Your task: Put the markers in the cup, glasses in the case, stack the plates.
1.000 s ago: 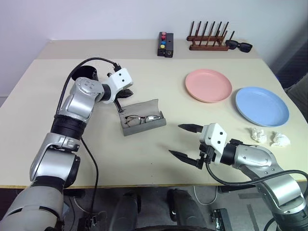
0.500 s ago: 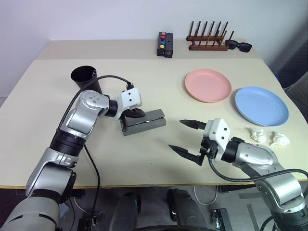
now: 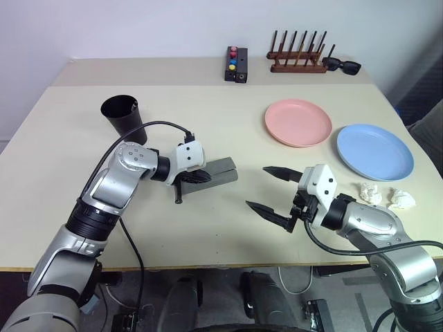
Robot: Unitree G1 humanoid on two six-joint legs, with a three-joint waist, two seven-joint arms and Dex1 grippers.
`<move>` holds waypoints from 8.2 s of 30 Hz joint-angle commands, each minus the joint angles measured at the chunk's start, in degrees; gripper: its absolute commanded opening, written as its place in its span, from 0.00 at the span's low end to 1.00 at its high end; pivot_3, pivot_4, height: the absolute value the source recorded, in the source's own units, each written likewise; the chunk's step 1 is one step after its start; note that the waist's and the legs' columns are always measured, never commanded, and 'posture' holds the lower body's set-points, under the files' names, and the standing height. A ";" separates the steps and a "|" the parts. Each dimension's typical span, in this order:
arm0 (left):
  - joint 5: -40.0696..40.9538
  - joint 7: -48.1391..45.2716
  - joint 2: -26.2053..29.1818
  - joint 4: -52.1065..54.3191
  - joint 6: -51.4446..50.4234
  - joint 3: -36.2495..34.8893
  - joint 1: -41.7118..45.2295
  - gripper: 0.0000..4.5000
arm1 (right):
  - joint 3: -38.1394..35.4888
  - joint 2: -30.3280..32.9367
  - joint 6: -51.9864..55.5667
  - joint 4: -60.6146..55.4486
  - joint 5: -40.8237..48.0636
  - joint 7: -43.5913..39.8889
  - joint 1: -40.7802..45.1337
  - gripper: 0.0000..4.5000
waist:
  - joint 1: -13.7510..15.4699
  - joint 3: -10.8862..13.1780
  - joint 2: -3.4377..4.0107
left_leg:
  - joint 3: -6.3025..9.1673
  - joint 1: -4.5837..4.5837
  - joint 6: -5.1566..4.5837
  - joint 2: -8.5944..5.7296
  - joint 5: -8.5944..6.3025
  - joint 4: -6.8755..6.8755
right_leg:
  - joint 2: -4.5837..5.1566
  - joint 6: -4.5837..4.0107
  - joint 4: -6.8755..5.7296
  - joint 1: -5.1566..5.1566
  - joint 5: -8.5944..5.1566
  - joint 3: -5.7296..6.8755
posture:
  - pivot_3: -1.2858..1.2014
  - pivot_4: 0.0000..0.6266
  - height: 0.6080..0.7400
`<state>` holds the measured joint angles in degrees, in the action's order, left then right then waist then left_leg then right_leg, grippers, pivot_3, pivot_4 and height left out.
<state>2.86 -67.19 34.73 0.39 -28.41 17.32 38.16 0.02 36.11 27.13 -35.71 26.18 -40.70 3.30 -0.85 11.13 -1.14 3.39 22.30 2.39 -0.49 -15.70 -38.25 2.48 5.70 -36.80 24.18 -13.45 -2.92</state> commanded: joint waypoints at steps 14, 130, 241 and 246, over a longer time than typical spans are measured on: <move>7.23 6.76 -1.37 -2.67 -1.78 -7.83 4.44 0.00 | -1.42 -0.19 -0.52 -1.94 1.16 0.31 -0.81 1.00 | 0.03 -0.01 0.01 | 0.00 -0.01 0.00 -0.01 0.00 0.00 | 0.00 0.00 0.00 0.00 0.00 0.00 | 0.52 0.24 0.96; 23.41 5.64 3.43 14.76 -5.17 -16.40 -13.47 0.00 | -0.49 3.69 -8.27 22.11 -18.97 3.88 10.55 1.00 | 0.03 0.01 0.02 | -0.07 0.02 0.00 0.02 0.02 0.01 | 0.07 -0.10 -0.06 0.10 -0.05 -0.03 | 0.52 0.24 0.96; 23.42 13.18 -4.69 18.95 -4.88 -7.30 -14.06 0.00 | 10.22 16.33 -54.94 54.11 -31.58 -13.05 22.76 0.01 | -1.56 0.06 0.13 | -0.06 -0.06 0.00 -0.06 0.03 0.10 | 0.07 -0.02 -0.12 0.09 0.00 -0.12 | 0.52 0.24 0.96; 24.28 11.77 -4.41 18.32 -5.47 -6.88 -13.53 0.00 | 8.70 16.24 -48.47 50.13 -30.29 -13.23 19.79 0.01 | -1.68 0.06 0.13 | -0.16 -0.15 0.00 -0.03 0.03 0.07 | 0.07 -0.03 -0.14 0.08 0.00 -0.18 | 0.52 0.24 0.96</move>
<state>26.33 -54.82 29.96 18.10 -34.28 10.91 23.71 10.87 52.29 -23.19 16.49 -5.81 -53.81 23.14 -2.53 11.19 -1.02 3.21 22.14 2.39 -0.52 -15.66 -38.19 2.53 5.66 -36.94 24.25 -13.46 -3.09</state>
